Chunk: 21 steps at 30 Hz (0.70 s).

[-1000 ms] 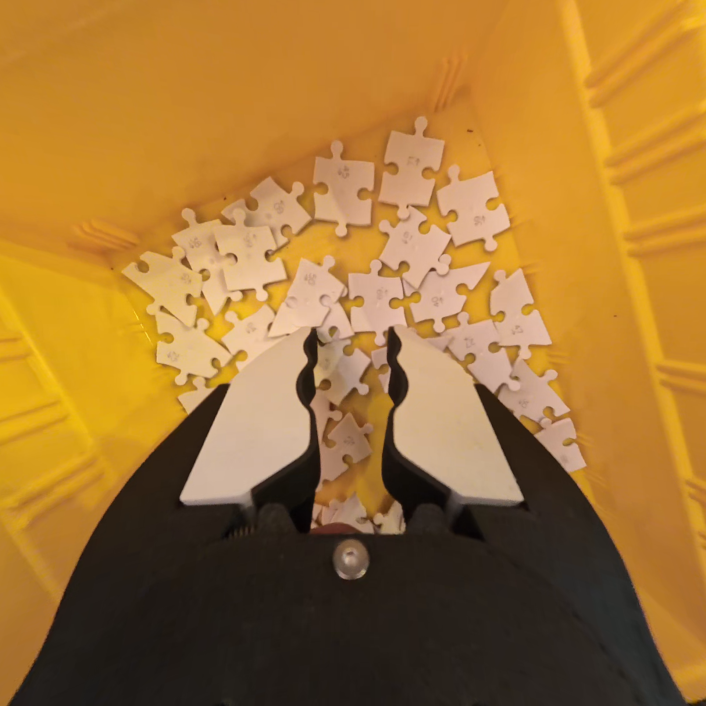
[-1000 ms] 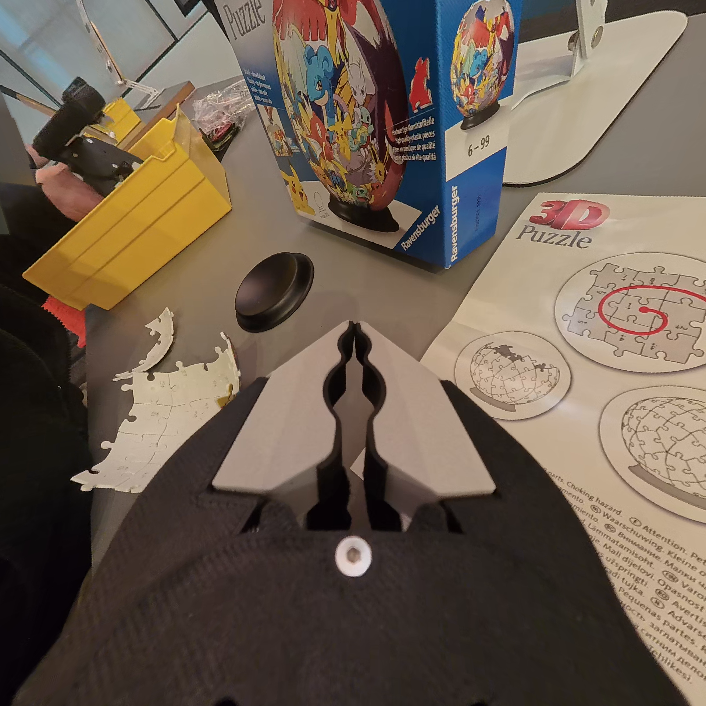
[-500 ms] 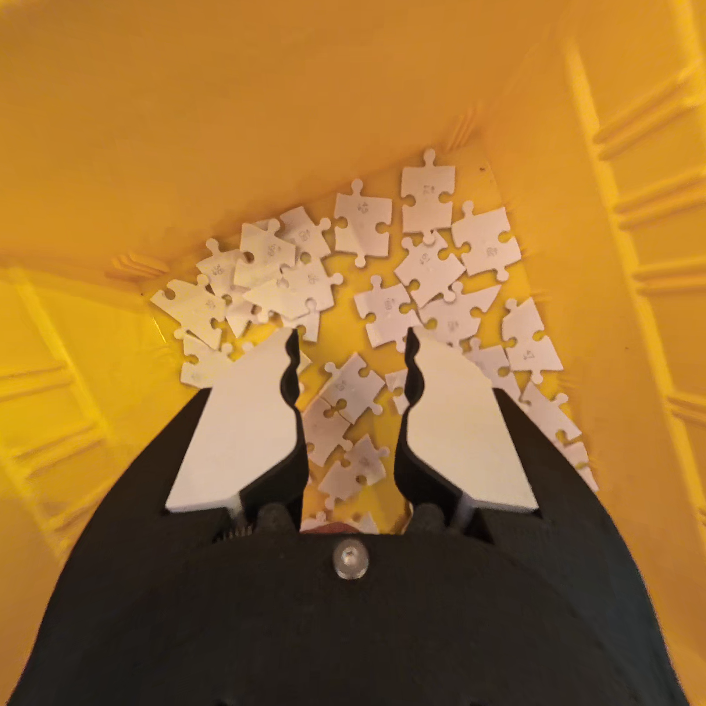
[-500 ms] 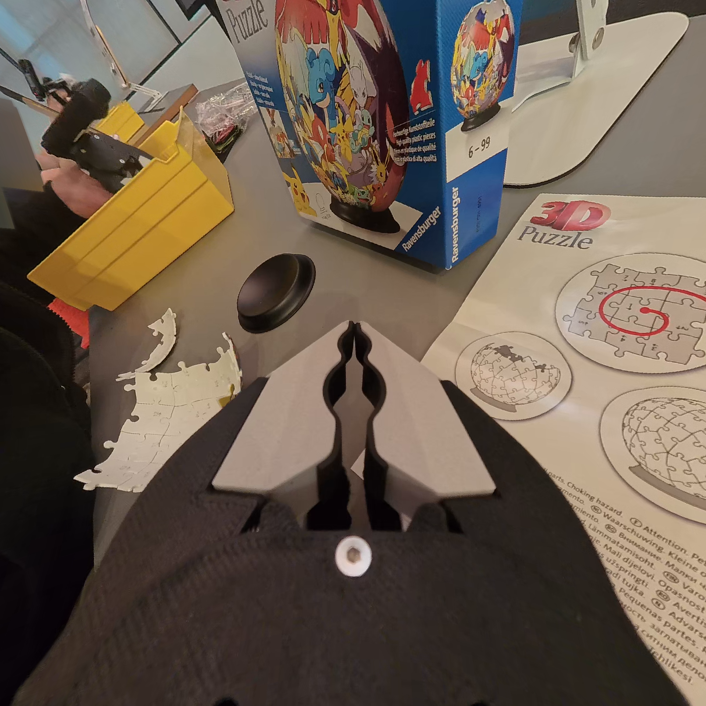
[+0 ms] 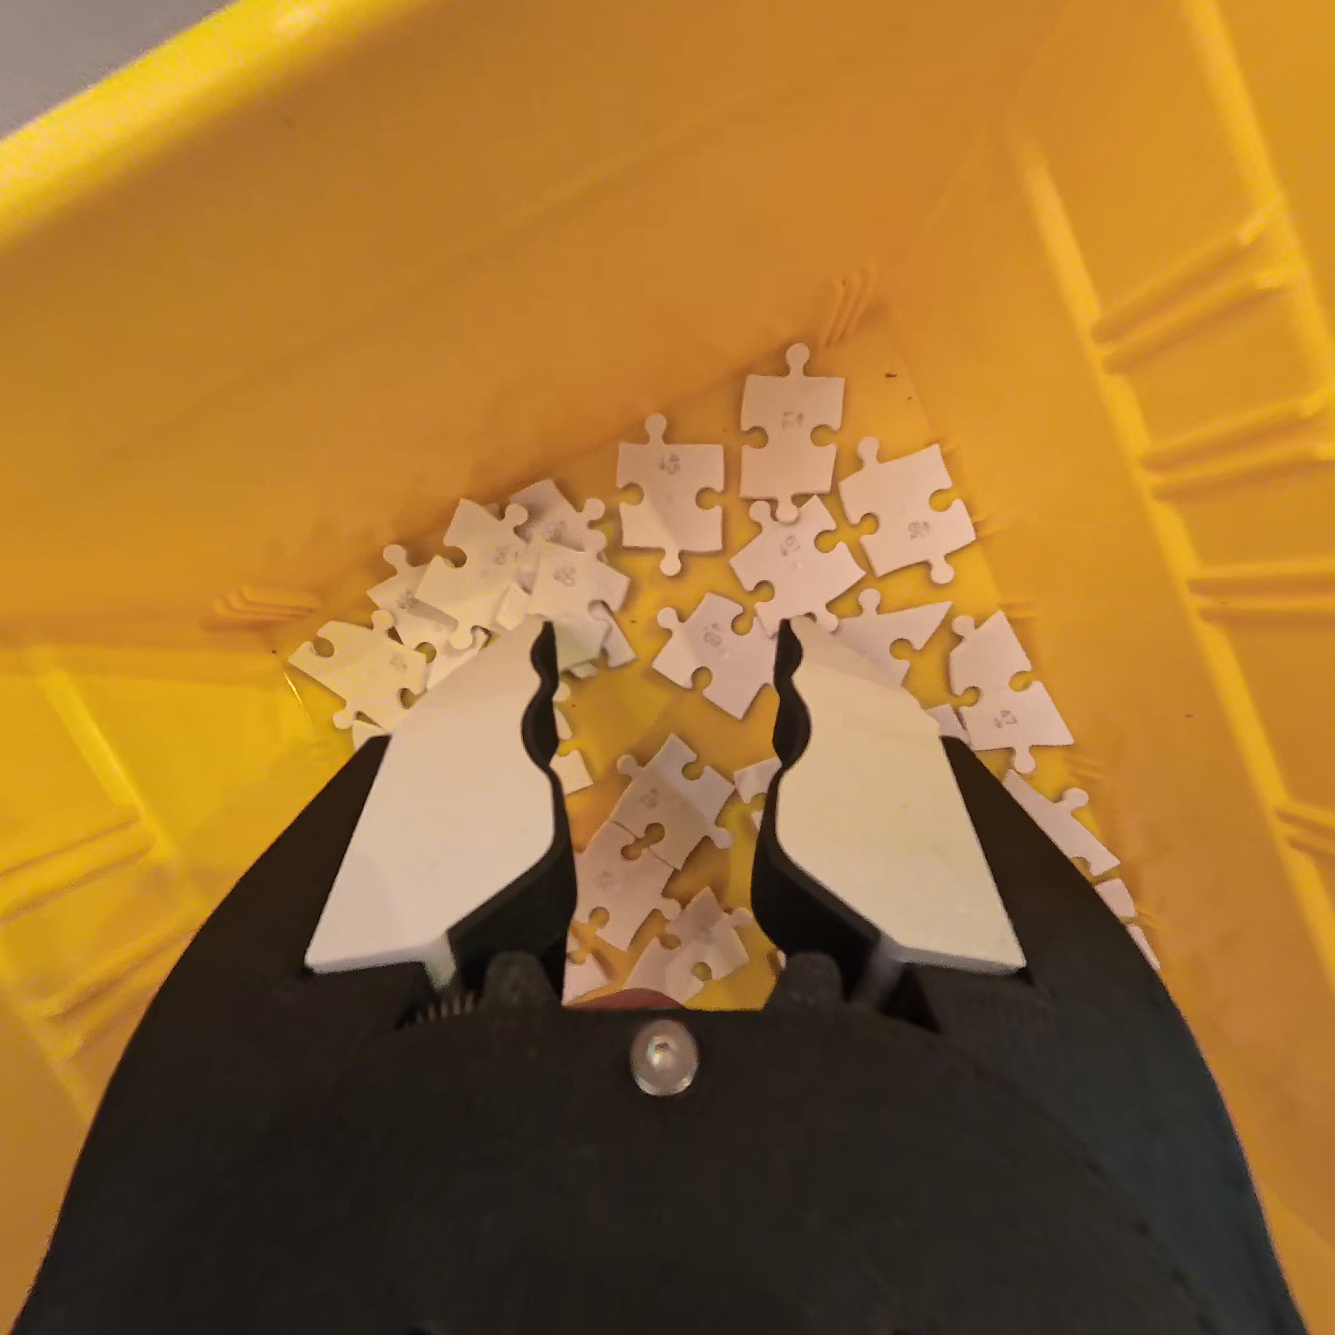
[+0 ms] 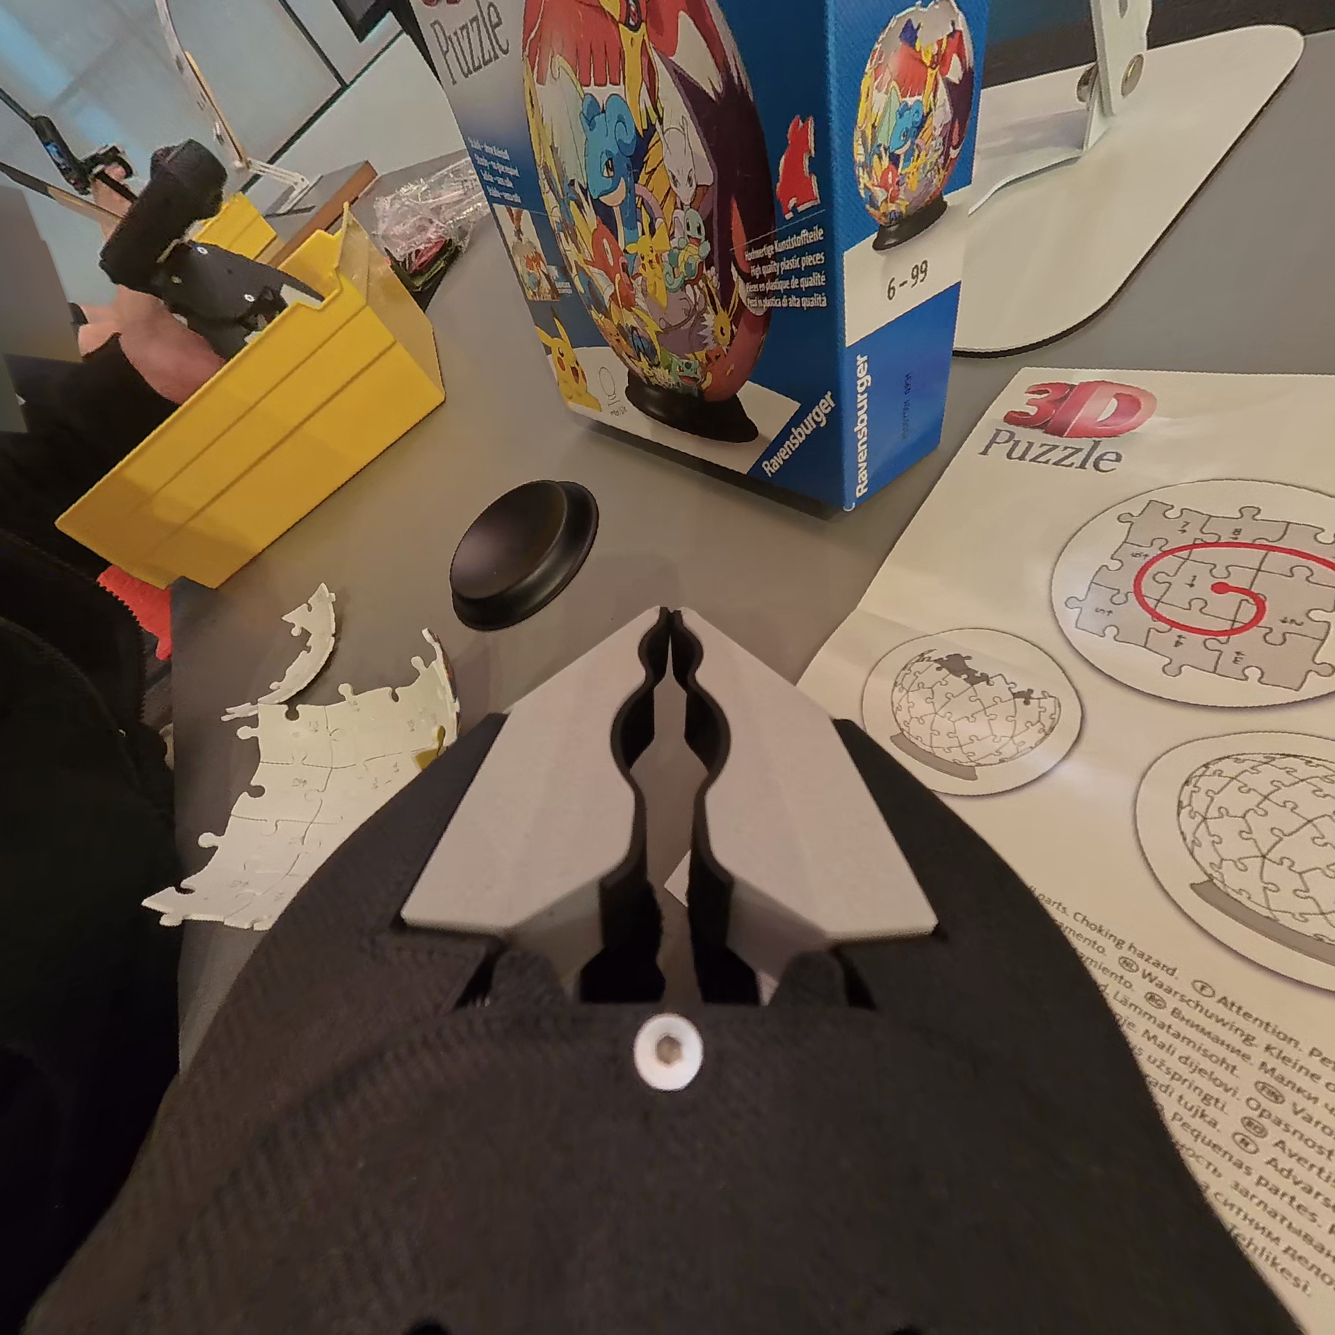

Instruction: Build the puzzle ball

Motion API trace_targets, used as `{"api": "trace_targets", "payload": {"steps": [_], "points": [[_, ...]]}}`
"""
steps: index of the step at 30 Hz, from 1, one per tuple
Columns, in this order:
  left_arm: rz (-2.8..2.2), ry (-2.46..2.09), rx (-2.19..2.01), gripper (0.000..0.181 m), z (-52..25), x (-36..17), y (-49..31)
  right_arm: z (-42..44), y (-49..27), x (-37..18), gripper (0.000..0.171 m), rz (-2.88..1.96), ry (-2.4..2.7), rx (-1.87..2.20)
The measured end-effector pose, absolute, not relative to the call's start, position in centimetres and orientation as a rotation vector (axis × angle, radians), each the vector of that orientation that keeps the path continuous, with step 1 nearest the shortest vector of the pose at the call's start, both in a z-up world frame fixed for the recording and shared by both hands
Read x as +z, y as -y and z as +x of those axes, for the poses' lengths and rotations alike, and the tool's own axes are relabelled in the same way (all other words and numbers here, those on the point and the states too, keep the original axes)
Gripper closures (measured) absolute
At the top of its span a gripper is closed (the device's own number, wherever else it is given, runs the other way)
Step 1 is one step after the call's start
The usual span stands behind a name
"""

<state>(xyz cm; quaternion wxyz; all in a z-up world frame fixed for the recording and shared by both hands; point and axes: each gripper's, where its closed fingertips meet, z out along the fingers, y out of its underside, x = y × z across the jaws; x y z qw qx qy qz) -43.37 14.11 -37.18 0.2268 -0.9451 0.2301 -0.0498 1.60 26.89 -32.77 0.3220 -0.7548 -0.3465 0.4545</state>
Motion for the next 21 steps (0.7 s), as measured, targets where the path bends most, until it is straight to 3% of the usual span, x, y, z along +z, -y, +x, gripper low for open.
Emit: {"api": "trace_targets", "payload": {"steps": [21], "points": [[-2.629,-0.738,-0.143,0.138,-42.1,-37.4,-11.1,1.6,-26.9,-32.7,0.171,-1.980,0.911,1.196]]}}
